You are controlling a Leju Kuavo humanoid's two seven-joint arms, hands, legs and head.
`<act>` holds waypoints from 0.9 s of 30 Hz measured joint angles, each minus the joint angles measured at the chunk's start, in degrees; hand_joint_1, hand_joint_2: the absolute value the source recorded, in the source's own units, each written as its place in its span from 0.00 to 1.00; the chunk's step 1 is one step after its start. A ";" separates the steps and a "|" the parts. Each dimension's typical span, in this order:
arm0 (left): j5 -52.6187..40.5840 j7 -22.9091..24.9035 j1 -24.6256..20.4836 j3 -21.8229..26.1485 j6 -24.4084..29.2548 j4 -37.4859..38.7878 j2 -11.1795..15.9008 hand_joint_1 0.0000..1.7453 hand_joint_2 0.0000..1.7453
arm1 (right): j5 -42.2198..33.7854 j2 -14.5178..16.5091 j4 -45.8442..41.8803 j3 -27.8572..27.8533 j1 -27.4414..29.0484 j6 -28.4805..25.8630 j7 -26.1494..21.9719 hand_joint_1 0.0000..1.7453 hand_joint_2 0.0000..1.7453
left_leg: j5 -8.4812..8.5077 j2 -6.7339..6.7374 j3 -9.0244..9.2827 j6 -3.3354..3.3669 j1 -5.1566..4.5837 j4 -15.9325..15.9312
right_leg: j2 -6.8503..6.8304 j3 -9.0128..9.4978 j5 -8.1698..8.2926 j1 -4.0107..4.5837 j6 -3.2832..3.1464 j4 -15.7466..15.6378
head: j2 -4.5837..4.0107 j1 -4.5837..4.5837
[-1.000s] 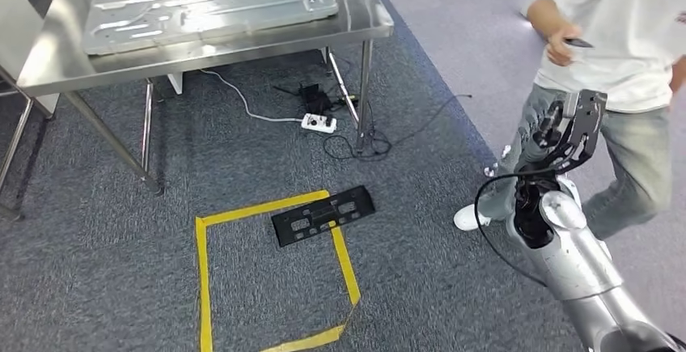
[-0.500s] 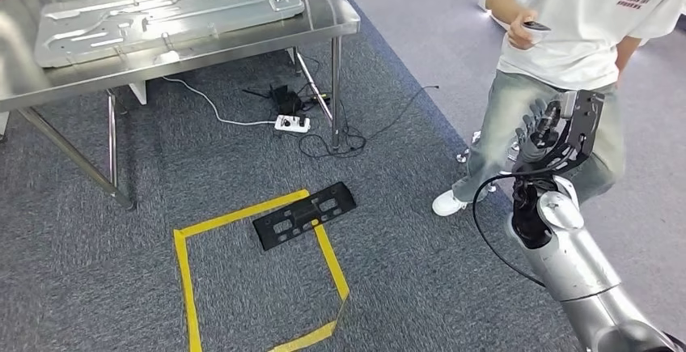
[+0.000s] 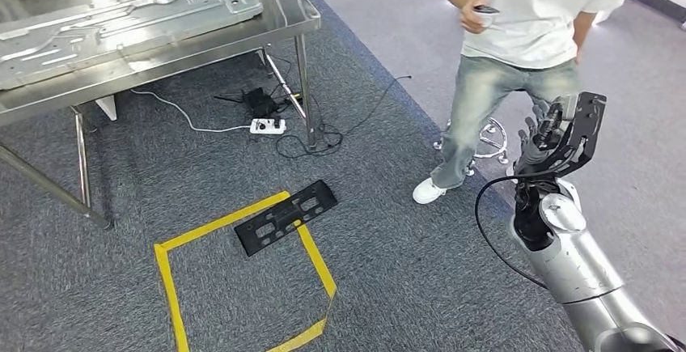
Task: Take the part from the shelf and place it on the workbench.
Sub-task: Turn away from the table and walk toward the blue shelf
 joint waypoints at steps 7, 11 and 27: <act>-0.01 -0.03 0.32 -0.02 0.01 0.00 -0.06 0.00 0.00 | 0.00 0.01 -0.03 0.00 0.03 0.03 0.00 0.00 0.00 | -4.08 -3.07 -5.82 0.01 0.13 12.27 | 3.08 -0.28 0.43 0.32 -0.77 -0.06 | 0.00 -0.07; -0.01 -0.04 0.23 -0.02 0.02 -0.01 0.14 0.00 0.00 | -0.01 0.02 -0.03 0.00 -0.01 0.05 0.01 0.00 0.00 | 1.42 -5.98 0.23 1.70 -0.13 -0.70 | 4.88 -0.46 0.62 0.46 -0.38 0.00 | 0.00 -0.03; -0.04 -0.52 0.01 -0.02 -0.17 -0.04 -0.01 0.00 0.00 | -0.02 -0.31 0.08 0.00 0.39 0.57 0.00 0.00 0.00 | 0.97 0.10 0.96 0.95 -0.11 -1.27 | -1.49 -0.28 -0.26 -0.26 1.65 0.73 | 0.00 0.34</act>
